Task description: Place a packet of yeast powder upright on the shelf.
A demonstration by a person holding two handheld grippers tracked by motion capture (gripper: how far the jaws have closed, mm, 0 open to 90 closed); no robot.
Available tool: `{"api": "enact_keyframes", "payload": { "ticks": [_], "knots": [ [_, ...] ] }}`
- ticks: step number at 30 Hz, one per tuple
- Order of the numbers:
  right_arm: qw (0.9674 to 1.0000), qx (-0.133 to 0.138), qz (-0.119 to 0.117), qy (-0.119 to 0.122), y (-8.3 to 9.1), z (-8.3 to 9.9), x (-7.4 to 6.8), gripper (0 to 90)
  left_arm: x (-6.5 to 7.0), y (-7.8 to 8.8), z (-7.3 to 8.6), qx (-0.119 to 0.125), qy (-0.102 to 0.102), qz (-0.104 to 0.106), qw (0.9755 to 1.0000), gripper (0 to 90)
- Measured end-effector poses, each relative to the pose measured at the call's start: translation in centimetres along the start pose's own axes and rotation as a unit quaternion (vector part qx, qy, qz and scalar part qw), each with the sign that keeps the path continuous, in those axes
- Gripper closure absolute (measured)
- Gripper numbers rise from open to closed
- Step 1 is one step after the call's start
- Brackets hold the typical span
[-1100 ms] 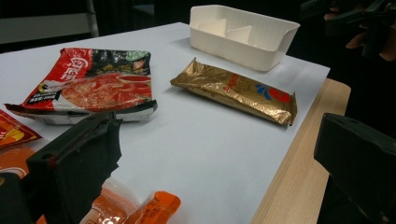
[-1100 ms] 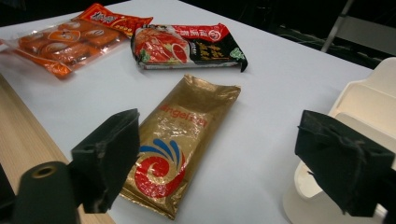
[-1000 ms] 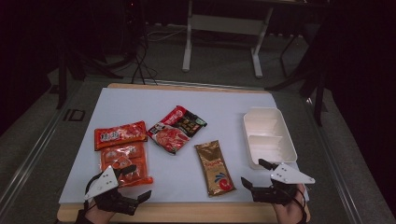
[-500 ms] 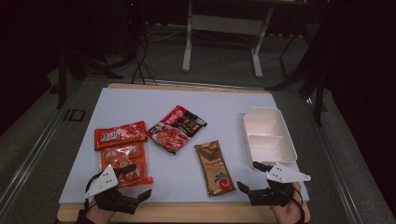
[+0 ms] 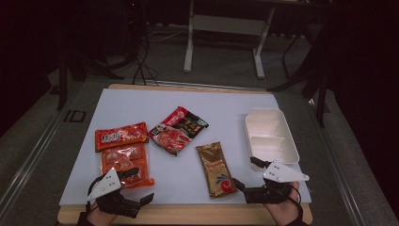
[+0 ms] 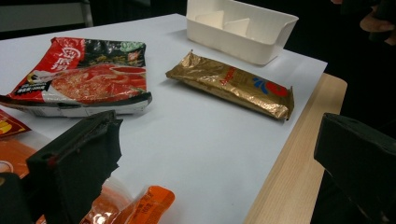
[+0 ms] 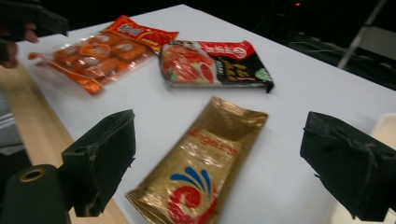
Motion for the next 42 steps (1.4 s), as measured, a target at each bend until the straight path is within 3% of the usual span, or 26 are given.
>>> {"api": "enact_keyframes", "payload": {
  "ticks": [6,8,17,25,35,42],
  "knots": [
    [0.9997,0.0,0.022,-0.011,-0.7,-1.1,0.8,10.2,0.1,0.0,0.0,0.001,-0.001,0.002,1.0,0.7],
    [0.9992,-0.012,0.033,-0.018,-1.1,-1.4,1.3,10.3,0.1,0.0,0.0,0.0,-0.001,0.001,1.0,0.7],
    [0.9983,-0.026,0.046,-0.027,-2.2,-3.0,3.1,10.3,0.0,0.0,0.0,-0.001,0.004,0.003,1.0,0.7],
    [0.9973,-0.05,0.037,-0.04,-3.9,-4.0,4.3,12.3,-0.1,-0.1,0.1,-0.004,0.005,0.004,1.0,0.7],
    [0.9955,-0.079,0.044,-0.027,-6.3,-4.8,4.9,15.0,-0.2,0.0,0.1,-0.004,0.008,0.006,0.9999,0.6],
    [0.9939,-0.099,0.037,-0.033,-7.8,-4.5,5.1,19.4,-0.2,0.0,0.1,-0.004,0.009,0.008,0.9999,0.7]
  ]
}}
Point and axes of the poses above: each handheld gripper's, and its own axes: y roughly backward along the jaws, z roughly out of its underside, x roughly to its right, the point moved 1 cm from there along -y, roughly forward along the jaws, and after that the axes turned 9 degrees about y, right-handed, at the moved point
